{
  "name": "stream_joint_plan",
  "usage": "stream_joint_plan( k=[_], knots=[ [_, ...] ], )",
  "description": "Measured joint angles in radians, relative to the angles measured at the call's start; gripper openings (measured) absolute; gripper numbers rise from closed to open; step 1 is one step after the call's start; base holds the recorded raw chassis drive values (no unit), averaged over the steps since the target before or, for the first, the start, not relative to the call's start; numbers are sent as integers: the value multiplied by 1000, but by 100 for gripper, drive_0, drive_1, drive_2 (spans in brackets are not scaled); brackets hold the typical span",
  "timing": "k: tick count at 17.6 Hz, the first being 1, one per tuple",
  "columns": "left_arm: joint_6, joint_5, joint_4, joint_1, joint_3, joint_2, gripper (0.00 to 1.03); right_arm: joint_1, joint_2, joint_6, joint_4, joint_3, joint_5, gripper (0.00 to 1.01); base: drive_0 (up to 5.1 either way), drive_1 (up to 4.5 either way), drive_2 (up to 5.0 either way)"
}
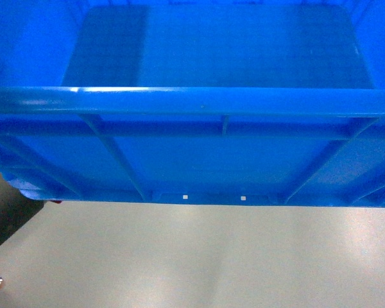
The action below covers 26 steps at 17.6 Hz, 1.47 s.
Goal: Place box next to blue box on left shelf
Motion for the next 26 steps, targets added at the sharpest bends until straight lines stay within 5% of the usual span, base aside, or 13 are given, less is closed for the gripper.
stream_joint_plan(
  k=[21,26],
  knots=[
    [-1,0,2,-1,0,0,16,0,-5,-4,0,0,1,18,-159,-159,-159],
    [-1,0,2,0,0,0,16,0,-5,-5,1,0,1,18,3,404,-398]
  ],
)
